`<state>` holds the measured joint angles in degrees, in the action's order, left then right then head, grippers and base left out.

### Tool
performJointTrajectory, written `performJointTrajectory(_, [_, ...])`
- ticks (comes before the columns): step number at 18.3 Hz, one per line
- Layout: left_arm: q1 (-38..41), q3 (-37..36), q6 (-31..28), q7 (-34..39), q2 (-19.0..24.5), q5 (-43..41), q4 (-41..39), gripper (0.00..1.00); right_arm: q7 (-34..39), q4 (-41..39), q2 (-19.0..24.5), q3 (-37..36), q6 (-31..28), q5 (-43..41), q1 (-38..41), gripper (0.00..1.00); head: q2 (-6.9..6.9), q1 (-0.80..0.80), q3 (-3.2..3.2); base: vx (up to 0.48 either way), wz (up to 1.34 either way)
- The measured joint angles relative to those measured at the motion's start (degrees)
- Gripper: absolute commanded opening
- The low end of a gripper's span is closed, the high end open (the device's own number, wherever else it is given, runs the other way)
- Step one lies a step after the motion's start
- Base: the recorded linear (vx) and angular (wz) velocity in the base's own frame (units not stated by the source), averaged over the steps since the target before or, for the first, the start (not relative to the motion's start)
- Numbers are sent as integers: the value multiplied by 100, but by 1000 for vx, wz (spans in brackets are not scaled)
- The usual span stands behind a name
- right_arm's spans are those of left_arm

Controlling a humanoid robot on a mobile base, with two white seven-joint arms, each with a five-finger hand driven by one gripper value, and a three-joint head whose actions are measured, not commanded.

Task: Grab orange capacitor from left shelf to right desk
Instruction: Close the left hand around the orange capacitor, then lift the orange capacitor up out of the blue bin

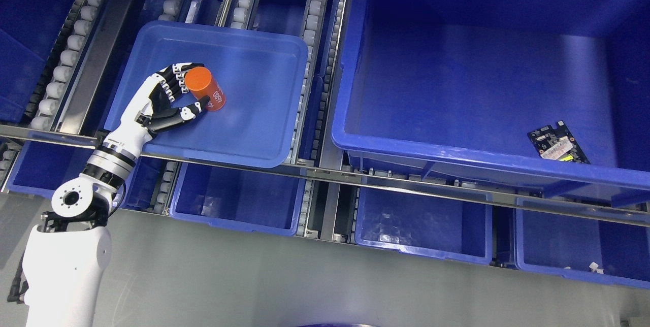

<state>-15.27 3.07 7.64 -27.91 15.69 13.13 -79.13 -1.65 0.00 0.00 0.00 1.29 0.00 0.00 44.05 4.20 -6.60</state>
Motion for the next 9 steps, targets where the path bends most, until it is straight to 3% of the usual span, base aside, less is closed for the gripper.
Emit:
performJointTrajectory(2, [-2,44,178,0,-50,8,13,8,0,0,0,0,-1,0,0,100,0,0,0,0,0])
performJointTrajectory(9, [-61,377,832,-212,-527,460,-181,7,0,0,0,0,0,0,0,100,0,0,0,0,0])
